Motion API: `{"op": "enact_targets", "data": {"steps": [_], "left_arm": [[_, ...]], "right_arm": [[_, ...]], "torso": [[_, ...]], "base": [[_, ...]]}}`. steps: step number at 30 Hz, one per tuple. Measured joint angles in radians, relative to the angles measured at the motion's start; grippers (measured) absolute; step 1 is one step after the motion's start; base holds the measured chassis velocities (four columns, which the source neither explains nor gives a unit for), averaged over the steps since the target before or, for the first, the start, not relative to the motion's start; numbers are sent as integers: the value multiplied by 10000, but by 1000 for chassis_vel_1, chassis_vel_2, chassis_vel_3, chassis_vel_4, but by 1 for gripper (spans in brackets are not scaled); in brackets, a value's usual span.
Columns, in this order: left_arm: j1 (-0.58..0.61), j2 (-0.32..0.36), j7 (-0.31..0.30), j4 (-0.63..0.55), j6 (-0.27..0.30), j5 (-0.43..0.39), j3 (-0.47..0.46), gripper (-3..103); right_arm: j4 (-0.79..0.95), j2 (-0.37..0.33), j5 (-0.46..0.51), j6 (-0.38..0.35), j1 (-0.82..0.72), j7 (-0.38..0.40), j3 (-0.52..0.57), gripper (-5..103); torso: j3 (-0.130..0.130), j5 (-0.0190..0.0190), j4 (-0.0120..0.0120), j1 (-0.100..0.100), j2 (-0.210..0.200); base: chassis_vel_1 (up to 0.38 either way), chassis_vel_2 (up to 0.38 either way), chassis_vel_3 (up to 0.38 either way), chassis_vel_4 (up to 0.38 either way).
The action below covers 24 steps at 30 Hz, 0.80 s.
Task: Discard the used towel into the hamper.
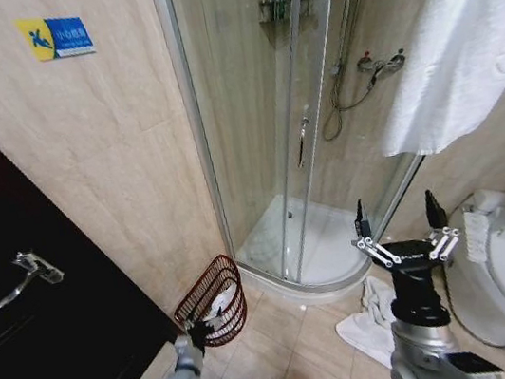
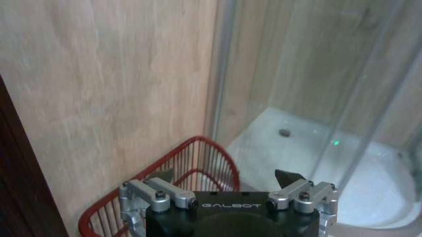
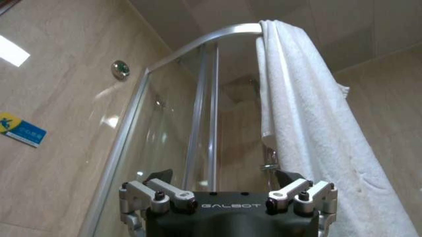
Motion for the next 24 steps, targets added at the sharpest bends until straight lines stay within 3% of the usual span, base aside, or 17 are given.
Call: {"op": "enact_targets", "data": {"steps": [2, 4, 8, 11, 14, 20, 24], "left_arm": [[524, -66, 121, -1134, -83, 157, -234, 100], [627, -25, 128, -1461, -2, 33, -273, 100], [954, 95, 157, -2854, 545, -440, -502, 100], [1258, -229, 323, -4441, 999, -577, -734, 100], [1394, -425, 373, -4956, 1070, -564, -733, 100], [1984, -1214, 112, -6554, 1150, 308, -480, 100], [2089, -1482, 34, -6852, 1254, 434, -446, 100]], "right_arm": [[5, 0, 68, -175, 87, 43, -17, 100], [14, 0, 80, -209, 98, 77, -31, 100], [154, 0, 121, -358, 69, 304, -6, 100], [334, 0, 352, -539, 35, 453, 129, 100], [418, -4, 420, -648, 37, 491, 145, 100], [569, -78, 751, -1315, 141, 536, 373, 100], [572, -93, 923, -1665, 132, 612, 416, 100]], "torso": [[-1, 1, -3, 0, 0], [0, 1, -2, 0, 0], [0, 0, -4, 1, 0], [0, 1, -3, 1, -1], [0, 0, -3, 1, -1], [0, 1, -1, 1, -1], [0, 1, -2, 1, -1]], "base": [[0, 0, 0, 0], [0, 0, 0, 0], [0, 0, 0, 0], [0, 0, 0, 0], [0, 0, 0, 0], [0, 0, 0, 0], [0, 0, 0, 0]]}}
